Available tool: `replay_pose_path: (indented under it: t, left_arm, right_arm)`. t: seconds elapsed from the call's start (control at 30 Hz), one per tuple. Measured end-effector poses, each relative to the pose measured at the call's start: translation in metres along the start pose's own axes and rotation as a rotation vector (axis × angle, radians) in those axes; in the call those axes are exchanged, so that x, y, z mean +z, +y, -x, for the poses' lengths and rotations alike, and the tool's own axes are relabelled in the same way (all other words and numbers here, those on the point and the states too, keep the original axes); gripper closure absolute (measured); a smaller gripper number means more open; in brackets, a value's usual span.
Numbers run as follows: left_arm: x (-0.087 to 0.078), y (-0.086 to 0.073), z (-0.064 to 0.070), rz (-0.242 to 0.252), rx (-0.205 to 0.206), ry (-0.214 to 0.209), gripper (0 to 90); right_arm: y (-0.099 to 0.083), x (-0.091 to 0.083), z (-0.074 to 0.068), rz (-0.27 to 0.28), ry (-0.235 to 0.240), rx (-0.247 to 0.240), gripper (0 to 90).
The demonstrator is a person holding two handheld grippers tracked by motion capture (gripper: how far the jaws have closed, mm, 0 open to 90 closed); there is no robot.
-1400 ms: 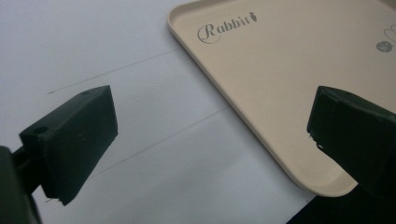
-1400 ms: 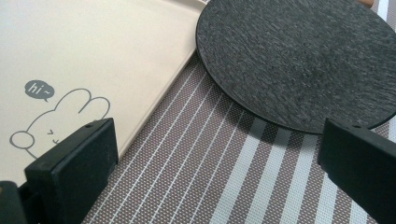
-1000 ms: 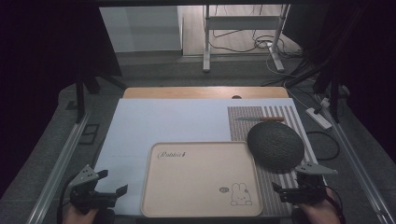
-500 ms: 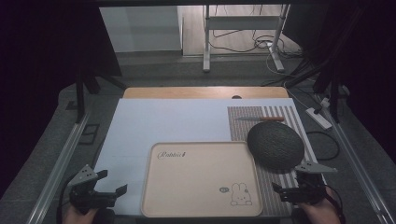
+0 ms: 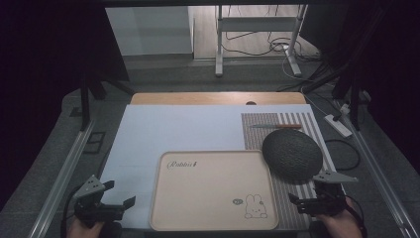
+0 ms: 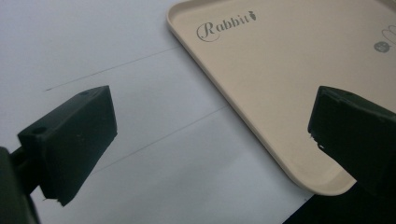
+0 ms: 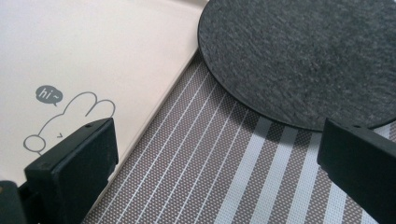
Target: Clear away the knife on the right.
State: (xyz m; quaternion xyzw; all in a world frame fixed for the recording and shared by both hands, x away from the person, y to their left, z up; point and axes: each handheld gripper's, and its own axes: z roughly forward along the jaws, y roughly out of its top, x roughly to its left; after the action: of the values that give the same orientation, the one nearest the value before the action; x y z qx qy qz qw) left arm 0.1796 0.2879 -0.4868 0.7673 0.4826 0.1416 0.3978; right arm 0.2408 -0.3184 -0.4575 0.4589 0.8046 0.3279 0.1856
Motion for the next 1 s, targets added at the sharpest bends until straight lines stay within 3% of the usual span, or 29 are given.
replay_pose_path:
  t: [0.6, 0.9, 1.0]
  left_arm:
    - [0.001, 0.0, -0.001, -0.006, -0.011, 0.003, 0.9]
    - [0.001, 0.0, -0.002, -0.006, -0.021, 0.004, 0.8]
    - [0.001, 0.0, -0.003, -0.004, -0.034, 0.002, 0.8]
  right_arm:
    - [0.014, 0.004, 0.003, 0.023, 0.028, -0.038, 0.0]
    - [0.023, 0.01, 0.007, 0.073, 0.077, -0.052, 0.0]
    - [0.026, 0.014, 0.008, 0.074, 0.088, -0.034, 0.0]
